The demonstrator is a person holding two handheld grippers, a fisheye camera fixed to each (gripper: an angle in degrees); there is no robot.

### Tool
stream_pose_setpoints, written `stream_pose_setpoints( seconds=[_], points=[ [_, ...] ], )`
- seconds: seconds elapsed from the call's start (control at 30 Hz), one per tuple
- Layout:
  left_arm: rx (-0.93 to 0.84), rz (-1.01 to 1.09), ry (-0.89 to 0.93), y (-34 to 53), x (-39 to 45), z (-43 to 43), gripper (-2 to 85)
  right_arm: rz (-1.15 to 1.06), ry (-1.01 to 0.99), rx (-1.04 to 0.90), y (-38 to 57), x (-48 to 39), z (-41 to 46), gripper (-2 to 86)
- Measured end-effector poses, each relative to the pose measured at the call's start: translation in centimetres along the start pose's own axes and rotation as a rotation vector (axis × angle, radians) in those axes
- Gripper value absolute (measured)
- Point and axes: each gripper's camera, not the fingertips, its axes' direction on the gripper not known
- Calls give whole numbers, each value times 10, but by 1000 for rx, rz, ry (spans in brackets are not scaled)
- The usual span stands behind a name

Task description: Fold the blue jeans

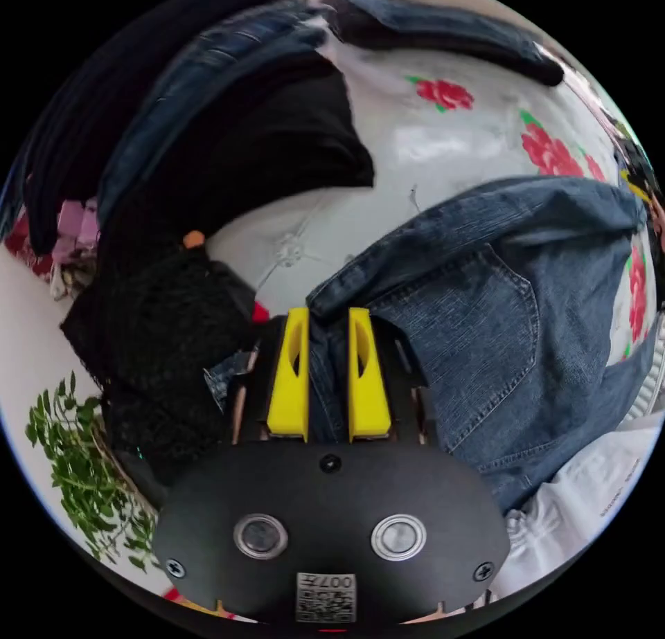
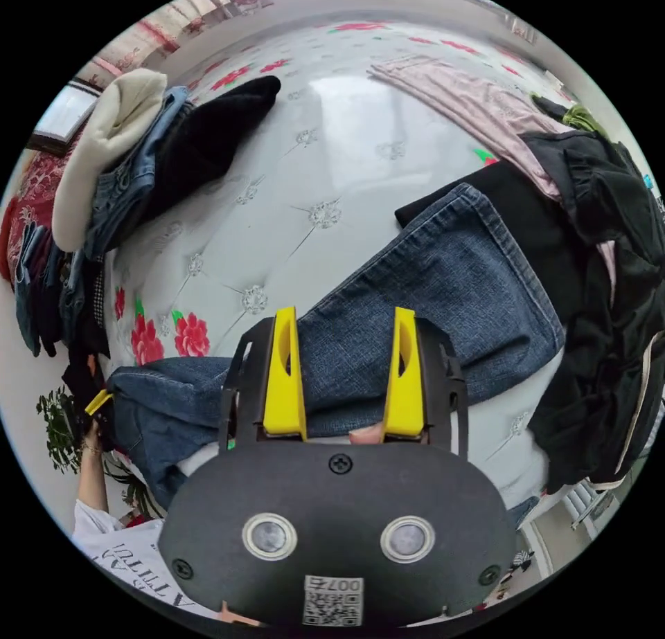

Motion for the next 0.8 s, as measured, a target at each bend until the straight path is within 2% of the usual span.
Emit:
stream_pose_setpoints(
  seconds=[0.03,0.07,0.17,0.23,0.33,0.4,0.5,0.57,0.67,0.73,0.8],
  points=[
    [70,29,-57,4,9,-4,42,1,71,74,2,-5,-5,93],
    [57,33,-70,4,13,-2,36,-43,140,98,6,-16,-2,65],
    [75,44,-98,14,18,-3,9,-97,163,95,11,-23,-2,16],
    [98,18,-47,29,9,-13,-1,-98,147,143,21,-16,-20,6],
    [247,-74,18,68,-8,-60,-4,-78,29,375,66,11,-94,1],
    [365,-115,64,105,-12,-96,-5,-65,-148,539,121,46,-157,-1],
    [505,-147,94,177,-4,-146,-5,-67,-259,676,203,84,-217,-2],
    [560,-146,97,223,5,-169,-5,-77,-249,710,256,103,-240,-1],
    [598,-100,114,300,26,-189,-4,-49,-168,695,344,136,-254,1],
    [540,-87,163,348,43,-179,-4,-7,-143,625,389,159,-240,5],
    [443,-99,223,373,58,-149,-4,98,-128,410,431,191,-188,18]
  ],
)
